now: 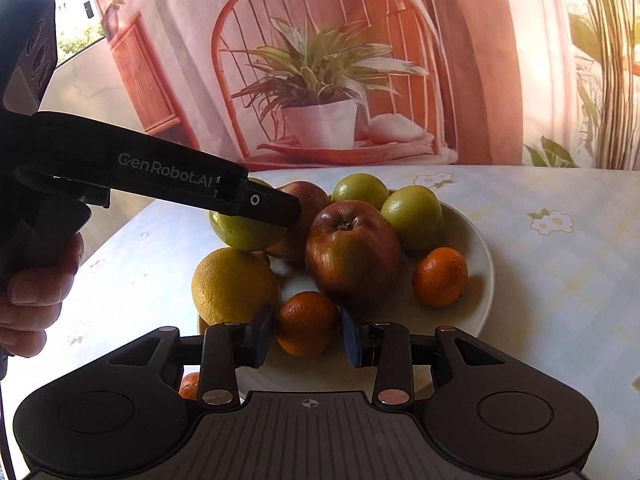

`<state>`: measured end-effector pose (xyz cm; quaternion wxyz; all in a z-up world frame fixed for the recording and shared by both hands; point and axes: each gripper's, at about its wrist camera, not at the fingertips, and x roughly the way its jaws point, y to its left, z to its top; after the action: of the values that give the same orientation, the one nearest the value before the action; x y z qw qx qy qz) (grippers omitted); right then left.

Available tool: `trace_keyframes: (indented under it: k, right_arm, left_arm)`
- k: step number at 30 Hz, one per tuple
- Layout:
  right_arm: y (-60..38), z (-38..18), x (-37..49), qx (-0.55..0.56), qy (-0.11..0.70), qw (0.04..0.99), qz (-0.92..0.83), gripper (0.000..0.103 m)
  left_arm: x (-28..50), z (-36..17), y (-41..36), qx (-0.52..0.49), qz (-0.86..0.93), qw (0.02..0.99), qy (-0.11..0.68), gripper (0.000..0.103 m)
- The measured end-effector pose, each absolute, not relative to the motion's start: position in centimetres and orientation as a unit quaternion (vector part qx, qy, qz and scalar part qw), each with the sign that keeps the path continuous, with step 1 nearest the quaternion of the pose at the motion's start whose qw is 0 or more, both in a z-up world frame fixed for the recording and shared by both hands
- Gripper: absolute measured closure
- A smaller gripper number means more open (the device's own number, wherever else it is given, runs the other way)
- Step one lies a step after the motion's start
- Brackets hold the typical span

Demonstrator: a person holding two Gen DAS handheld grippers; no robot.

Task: Organize fruits
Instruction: 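Carry the green apple with the left tool while the right tool carries the orange over the plate, then open the left tool on the plate while the right tool releases the orange beside it, then move both tools to the large yellow grapefruit on the table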

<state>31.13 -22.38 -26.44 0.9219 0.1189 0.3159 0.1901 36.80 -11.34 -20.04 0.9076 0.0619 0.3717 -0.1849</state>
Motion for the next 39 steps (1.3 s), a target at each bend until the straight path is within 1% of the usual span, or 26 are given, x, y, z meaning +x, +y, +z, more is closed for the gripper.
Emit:
trace_keyframes:
  k: [3,7,23,33,39]
  right_arm:
    - [-22.3,-26.4,31.2,0.117,0.319,0.922,0.188,0.067]
    - [-22.4,-26.0,30.7,0.117,0.313,0.924,0.185,0.061]
    - [-24.0,-24.9,24.7,0.132,0.287,0.937,0.15,0.061]
    - [-23.7,-24.5,20.8,0.149,0.28,0.939,0.137,0.061]
    - [-22.6,-24.5,18.8,0.138,0.28,0.941,0.134,0.061]
  left_arm:
    - [36.5,-19.6,-11.2,0.06,-0.187,0.91,0.365,0.053]
    - [35.9,-19.0,-10.8,0.056,-0.182,0.915,0.357,0.053]
    - [31.0,-16.5,-7.1,0.039,-0.143,0.932,0.332,0.053]
    - [25.7,-16.0,-5.2,0.046,-0.128,0.936,0.323,0.052]
    - [23.0,-16.2,-4.1,0.042,-0.128,0.938,0.319,0.052]
